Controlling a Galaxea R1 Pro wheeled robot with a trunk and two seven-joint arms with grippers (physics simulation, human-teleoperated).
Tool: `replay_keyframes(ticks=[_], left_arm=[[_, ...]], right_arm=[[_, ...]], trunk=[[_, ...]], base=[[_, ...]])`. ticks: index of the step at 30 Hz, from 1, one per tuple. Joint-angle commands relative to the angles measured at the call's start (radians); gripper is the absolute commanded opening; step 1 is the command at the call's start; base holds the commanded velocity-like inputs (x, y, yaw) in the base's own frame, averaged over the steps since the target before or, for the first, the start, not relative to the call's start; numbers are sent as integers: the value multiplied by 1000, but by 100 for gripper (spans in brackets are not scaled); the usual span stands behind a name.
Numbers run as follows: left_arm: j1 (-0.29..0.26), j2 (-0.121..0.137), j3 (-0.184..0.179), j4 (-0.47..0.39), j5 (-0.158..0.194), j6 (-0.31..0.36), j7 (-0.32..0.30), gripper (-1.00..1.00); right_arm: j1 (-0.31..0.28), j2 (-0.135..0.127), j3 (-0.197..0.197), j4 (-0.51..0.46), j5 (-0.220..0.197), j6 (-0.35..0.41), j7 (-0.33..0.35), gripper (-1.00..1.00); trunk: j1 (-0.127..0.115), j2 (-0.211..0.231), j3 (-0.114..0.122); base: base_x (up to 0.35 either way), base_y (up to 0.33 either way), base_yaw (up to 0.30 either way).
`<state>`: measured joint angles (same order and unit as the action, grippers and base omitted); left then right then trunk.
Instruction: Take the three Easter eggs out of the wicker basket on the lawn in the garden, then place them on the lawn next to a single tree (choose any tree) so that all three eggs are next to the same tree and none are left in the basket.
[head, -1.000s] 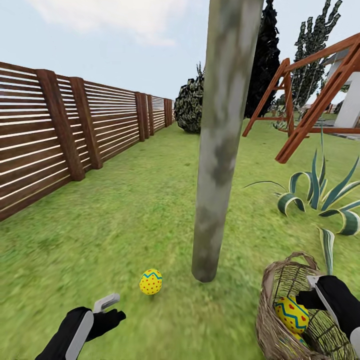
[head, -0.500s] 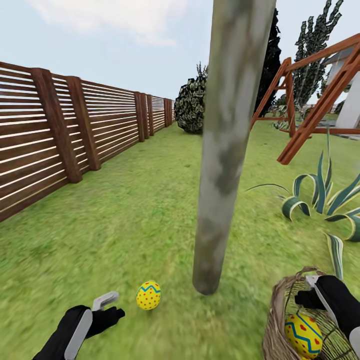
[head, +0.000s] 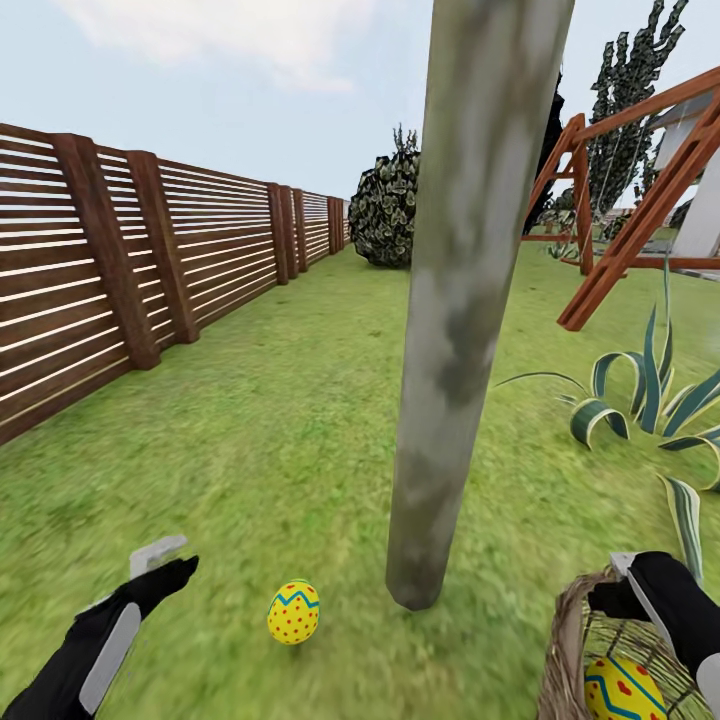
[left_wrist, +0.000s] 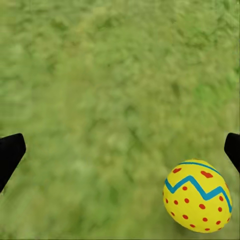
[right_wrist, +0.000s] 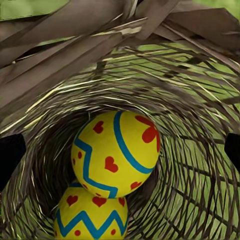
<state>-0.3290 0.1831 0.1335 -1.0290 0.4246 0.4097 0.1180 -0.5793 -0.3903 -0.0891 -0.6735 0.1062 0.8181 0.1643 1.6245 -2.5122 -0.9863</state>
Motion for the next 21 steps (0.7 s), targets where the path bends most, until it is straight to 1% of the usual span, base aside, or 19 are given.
replay_keyframes(ticks=[1, 2, 3, 4, 5, 9, 15, 16, 19, 21], left_arm=[[-1, 2, 1, 0, 20, 3, 7, 100], [-1, -11, 1, 2, 23, 2, 8, 100], [-1, -36, 1, 2, 18, 2, 9, 100], [-1, -53, 0, -2, 13, 0, 9, 100], [-1, -58, 0, -4, 10, -2, 10, 100], [-1, -57, 6, -5, 16, -19, 11, 100], [-1, -63, 1, 2, 14, -26, 0, 100], [-1, -63, 1, 3, 16, -26, 0, 100], [-1, -62, 3, 6, 18, -26, 0, 100], [-1, -62, 4, 7, 19, -28, 0, 100]], right_arm=[[-1, -3, -3, -1, 6, 4, 10, 100], [0, -6, -3, -1, 5, 4, 11, 100], [0, -7, -3, 0, 5, 4, 12, 100], [-1, -7, -2, 0, 4, 4, 12, 100], [0, -7, -2, 0, 4, 4, 12, 100], [0, -5, -1, 0, 5, 4, 12, 100], [0, -7, -3, 1, 6, 4, 12, 100], [0, -9, -4, 1, 5, 4, 12, 100], [1, -29, -6, 4, 4, 4, 12, 100], [1, -35, -5, 5, 4, 4, 12, 100]], trunk=[[0, 0, -1], [0, 0, -1], [0, 0, -1], [0, 0, -1], [0, 0, -1], [0, 0, -1], [0, 0, -1], [0, 0, -1], [0, 0, -1], [0, 0, -1]], base=[[0, 0, 0], [0, 0, 0], [0, 0, 0], [0, 0, 0], [0, 0, 0], [0, 0, 0], [0, 0, 0], [0, 0, 0], [0, 0, 0], [0, 0, 0]])
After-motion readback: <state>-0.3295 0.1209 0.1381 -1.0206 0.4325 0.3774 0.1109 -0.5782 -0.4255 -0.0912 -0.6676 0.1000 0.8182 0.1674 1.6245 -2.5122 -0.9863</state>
